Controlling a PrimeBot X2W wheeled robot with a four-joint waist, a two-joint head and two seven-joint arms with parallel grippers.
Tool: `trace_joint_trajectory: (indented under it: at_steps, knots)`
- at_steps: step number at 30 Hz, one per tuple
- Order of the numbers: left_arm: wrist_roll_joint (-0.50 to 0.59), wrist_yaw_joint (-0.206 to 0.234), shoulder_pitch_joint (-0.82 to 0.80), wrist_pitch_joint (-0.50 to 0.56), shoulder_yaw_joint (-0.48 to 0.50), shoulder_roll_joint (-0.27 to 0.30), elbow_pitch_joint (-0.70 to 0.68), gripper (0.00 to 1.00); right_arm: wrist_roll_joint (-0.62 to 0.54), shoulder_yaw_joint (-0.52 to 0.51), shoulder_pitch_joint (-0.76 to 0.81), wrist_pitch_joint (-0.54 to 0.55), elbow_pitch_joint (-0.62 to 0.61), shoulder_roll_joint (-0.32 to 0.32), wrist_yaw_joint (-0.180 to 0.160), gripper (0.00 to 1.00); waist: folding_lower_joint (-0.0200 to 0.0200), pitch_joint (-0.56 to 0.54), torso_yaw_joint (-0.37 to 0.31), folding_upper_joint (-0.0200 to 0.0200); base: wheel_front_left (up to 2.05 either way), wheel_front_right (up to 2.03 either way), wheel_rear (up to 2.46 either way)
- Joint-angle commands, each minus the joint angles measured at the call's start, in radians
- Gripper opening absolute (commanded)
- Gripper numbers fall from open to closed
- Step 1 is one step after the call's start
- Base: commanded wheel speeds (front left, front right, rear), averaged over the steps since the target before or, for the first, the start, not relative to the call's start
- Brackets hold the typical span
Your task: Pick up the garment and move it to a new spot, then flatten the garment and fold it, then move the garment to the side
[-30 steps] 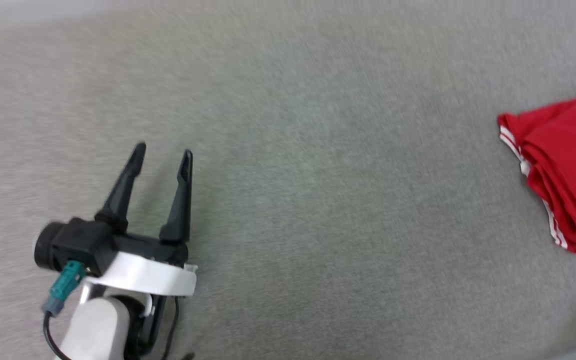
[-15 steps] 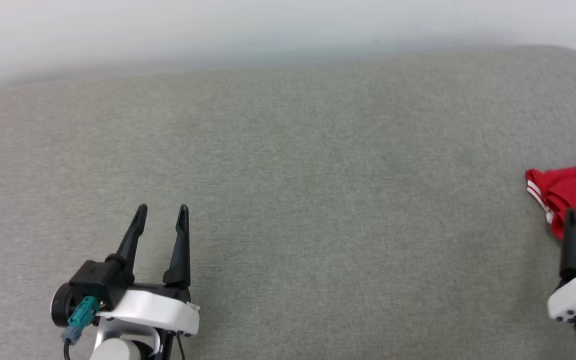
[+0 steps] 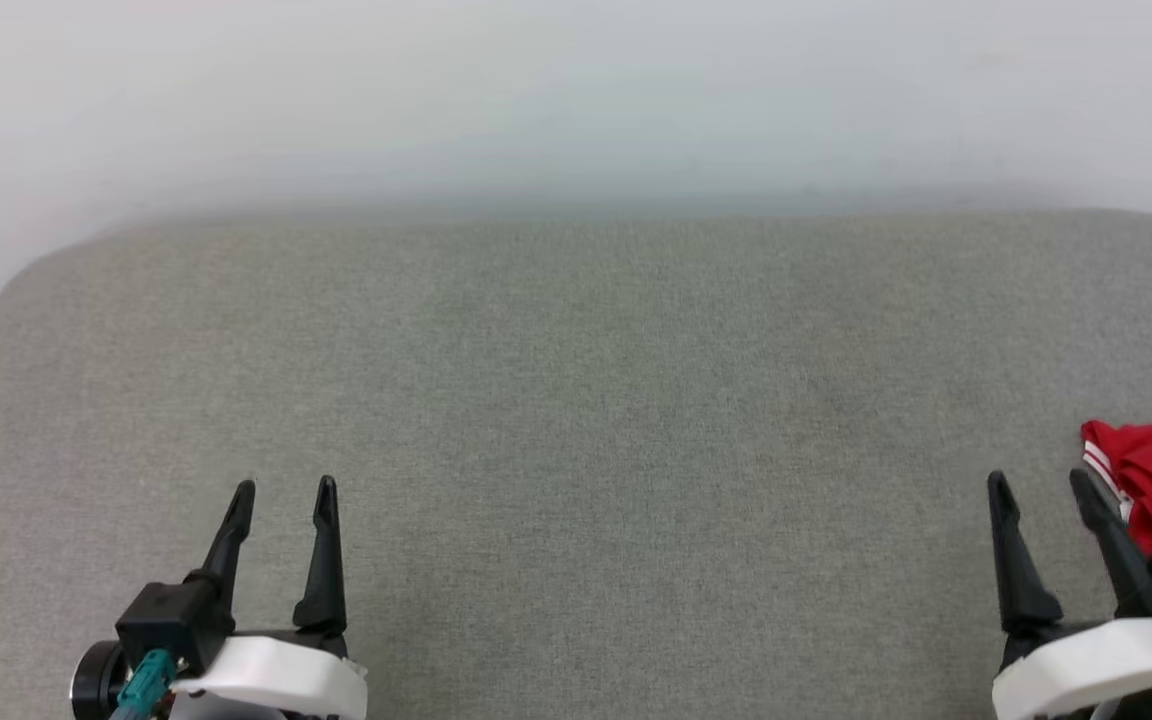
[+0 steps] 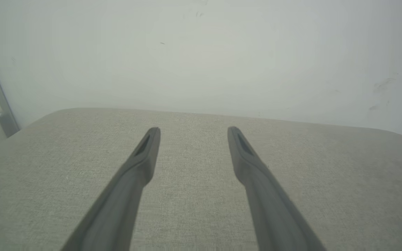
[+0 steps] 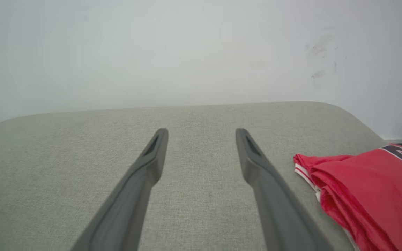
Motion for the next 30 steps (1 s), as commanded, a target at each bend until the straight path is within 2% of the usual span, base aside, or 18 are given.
trace_joint_trajectory:
  at_steps: [1, 10, 30]
  knots:
    - [0.011, -0.005, 0.014, -0.003, 0.003, -0.003, 0.0, 1.0, 0.011, 0.007, 0.023, 0.002, -0.015, 0.003, -0.001, 1.0, 0.0001, -0.017, 0.008, -0.0001, 0.0, 0.0, 0.0]
    - [0.042, -0.023, 0.077, -0.003, -0.001, -0.016, 0.014, 1.0, 0.047, 0.027, 0.111, 0.037, -0.081, 0.003, -0.001, 1.0, 0.0001, -0.062, 0.005, -0.0001, 0.0, 0.0, 0.0]
    - [0.065, -0.048, 0.051, -0.003, 0.008, -0.041, 0.046, 1.0, 0.012, 0.021, 0.098, 0.079, -0.102, 0.003, -0.001, 1.0, 0.0001, -0.071, 0.016, -0.0001, 0.0, 0.0, 0.0]
